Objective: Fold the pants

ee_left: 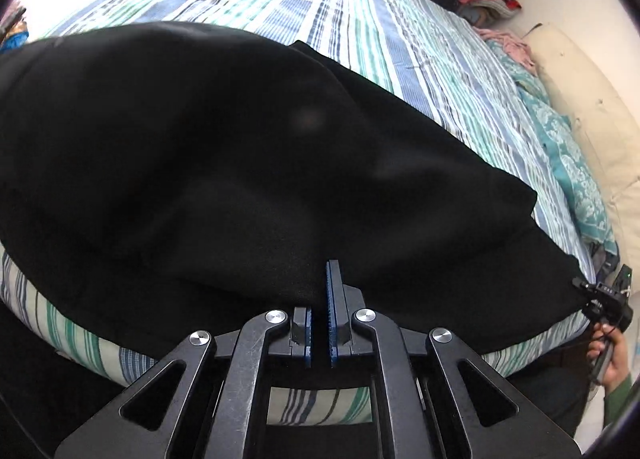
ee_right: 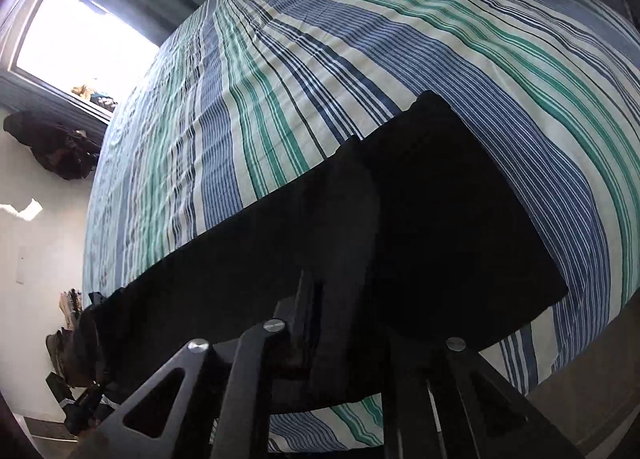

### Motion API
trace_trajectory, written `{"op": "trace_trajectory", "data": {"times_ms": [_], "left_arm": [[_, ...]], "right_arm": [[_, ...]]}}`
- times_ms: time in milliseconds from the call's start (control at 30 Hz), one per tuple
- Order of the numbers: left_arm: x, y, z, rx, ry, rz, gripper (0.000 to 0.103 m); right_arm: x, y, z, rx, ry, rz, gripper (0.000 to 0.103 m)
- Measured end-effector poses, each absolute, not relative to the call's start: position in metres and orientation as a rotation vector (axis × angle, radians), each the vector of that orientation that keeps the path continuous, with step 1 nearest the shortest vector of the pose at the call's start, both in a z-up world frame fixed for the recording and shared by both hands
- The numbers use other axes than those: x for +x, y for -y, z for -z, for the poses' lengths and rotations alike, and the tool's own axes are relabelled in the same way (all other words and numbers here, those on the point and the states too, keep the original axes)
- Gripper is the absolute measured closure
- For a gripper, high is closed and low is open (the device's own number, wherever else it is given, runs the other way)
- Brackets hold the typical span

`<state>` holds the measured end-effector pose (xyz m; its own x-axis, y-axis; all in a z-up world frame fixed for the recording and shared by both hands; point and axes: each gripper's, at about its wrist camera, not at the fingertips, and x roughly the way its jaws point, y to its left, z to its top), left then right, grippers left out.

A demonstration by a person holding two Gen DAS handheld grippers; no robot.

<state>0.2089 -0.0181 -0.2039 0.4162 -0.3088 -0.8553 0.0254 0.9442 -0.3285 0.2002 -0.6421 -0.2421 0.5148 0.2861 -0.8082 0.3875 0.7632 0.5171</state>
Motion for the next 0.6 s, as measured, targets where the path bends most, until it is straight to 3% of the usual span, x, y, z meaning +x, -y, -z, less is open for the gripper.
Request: {"op": "trace_trajectory", "data": {"times_ms": [33,67,133,200,233,367,500,600], "left_arm": [[0.21,0.02,0.203,-0.278,-1.124,0.216,0.098],[0.211,0.021,0.202,-0.273,-1.123,0.214,0.098],[0.211,0.022,0.203,-0.27,-1.123,0.214,0.098],[0.215,0.028,0.205,-0.265,-1.124,0.212,0.098],[0.216,0.03,0.205,-0.259,-1.125,0.212,0.098],[0.212,0.038,0.2,-0.251,-1.111,0.22,0.098],[0.194,0.061,0.202,-0.213,-1.111,0.277,0.097],[0.188,0.078,0.211,-0.177,-1.144,0.296,0.097]], "right_arm": [[0.194,0.645,0.241,0.755,-1.037,0.063,0.057],[0.188,0.648,0.237,0.76,-1.015,0.066,0.046],[0.177,0.654,0.232,0.772,-0.972,0.057,0.046],[0.172,0.662,0.229,0.821,-0.941,0.027,0.062],[0.172,0.663,0.228,0.813,-0.96,0.016,0.091],[0.181,0.645,0.214,0.557,-1.069,0.071,0.092],[0.169,0.644,0.179,0.321,-0.958,0.206,0.092],[0.168,0.659,0.2,0.318,-1.02,0.296,0.092]]}}
